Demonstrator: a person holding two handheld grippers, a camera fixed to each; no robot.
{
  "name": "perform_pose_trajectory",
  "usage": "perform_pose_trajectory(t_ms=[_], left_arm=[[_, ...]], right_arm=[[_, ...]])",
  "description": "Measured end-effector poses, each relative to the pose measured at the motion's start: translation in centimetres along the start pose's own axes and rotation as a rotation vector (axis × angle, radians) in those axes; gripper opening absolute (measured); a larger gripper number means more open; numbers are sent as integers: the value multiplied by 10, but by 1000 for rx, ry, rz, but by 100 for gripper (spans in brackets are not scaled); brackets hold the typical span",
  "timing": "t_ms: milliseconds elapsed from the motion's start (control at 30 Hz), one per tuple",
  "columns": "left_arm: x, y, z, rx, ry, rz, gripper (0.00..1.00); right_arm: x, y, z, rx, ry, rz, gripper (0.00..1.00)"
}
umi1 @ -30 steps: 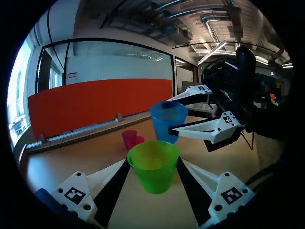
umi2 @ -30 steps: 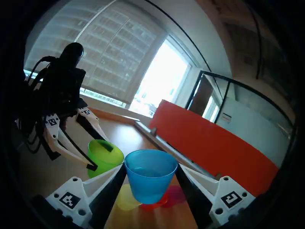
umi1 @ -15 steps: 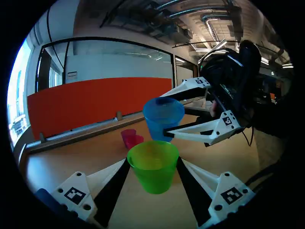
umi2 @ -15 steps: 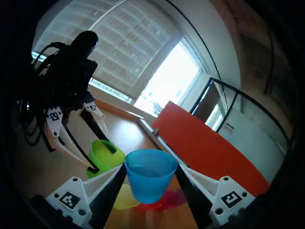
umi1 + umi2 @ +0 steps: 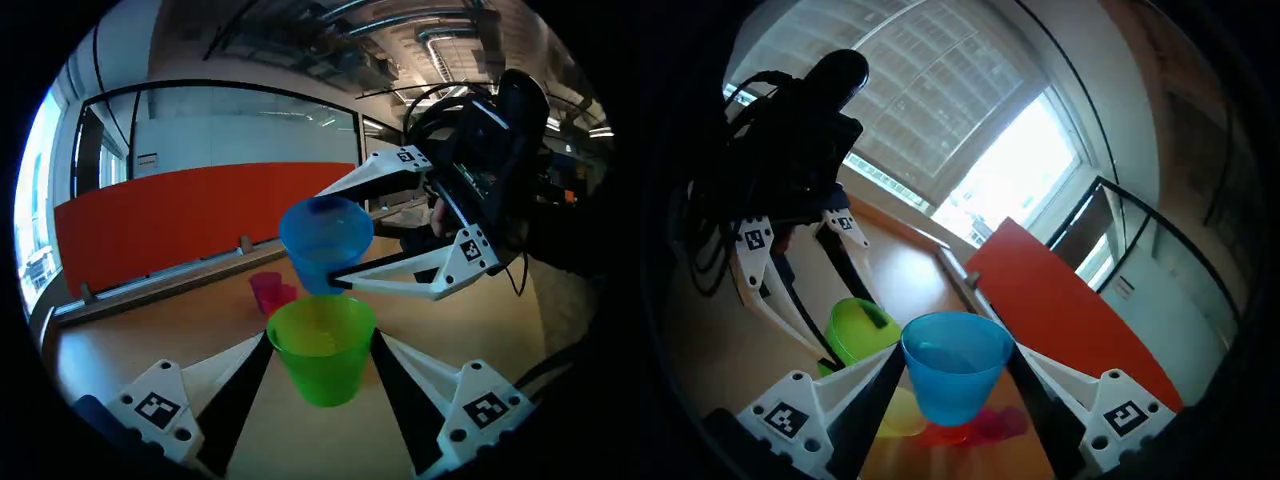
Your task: Pour water
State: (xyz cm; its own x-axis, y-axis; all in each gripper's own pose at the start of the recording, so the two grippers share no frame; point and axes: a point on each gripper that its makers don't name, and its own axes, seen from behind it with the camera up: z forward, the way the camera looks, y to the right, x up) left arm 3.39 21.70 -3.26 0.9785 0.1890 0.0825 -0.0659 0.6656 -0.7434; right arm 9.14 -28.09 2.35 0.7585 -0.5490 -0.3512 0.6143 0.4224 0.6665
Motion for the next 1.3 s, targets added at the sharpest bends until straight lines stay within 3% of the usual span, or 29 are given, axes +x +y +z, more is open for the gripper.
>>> perform_pose_trajectory(t_ms=[1300], left_arm=[[2,4,2,-17,9,2,87]], right_arm=[[9,5,17,42,-37,-282,93]])
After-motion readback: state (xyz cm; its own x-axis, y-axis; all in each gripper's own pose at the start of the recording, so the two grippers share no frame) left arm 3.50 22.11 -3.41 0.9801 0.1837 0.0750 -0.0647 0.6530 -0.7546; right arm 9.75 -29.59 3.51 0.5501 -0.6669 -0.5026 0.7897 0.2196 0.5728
